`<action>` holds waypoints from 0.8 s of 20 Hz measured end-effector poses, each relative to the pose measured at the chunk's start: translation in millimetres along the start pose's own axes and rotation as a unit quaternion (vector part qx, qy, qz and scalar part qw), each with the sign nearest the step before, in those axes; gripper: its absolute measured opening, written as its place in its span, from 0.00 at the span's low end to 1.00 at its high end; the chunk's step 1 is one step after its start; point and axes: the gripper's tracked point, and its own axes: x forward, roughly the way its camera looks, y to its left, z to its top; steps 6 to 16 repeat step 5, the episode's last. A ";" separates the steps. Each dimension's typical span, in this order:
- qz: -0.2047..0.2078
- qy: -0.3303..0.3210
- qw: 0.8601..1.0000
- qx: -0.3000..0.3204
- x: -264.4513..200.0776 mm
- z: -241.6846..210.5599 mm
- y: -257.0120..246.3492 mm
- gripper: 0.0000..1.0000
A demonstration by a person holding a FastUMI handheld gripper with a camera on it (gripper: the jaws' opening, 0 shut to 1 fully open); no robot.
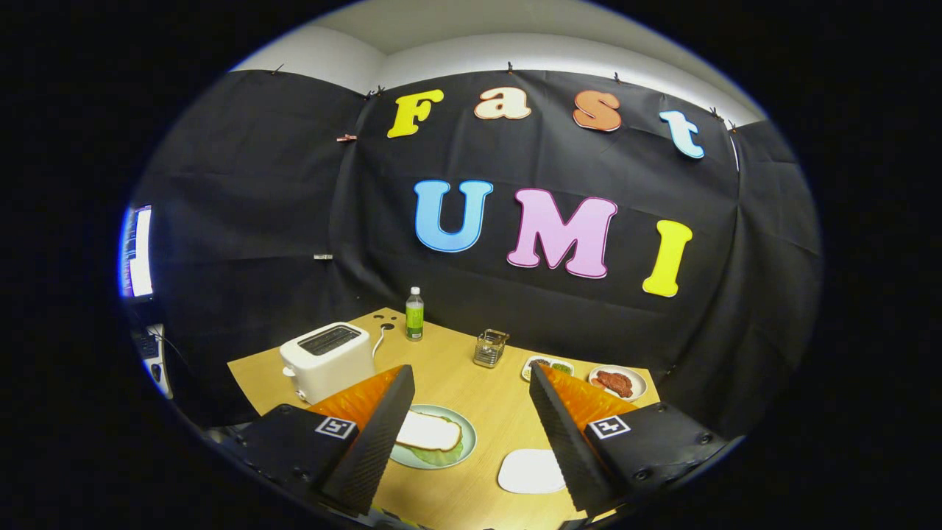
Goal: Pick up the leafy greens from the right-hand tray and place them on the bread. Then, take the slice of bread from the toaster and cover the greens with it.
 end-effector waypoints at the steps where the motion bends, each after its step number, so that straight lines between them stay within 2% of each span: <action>1: -0.002 0.000 1.000 0.001 0.7 -0.2 -0.4 0.98; 16: -0.011 0.007 1.000 0.001 6.1 -6.0 -2.8 0.98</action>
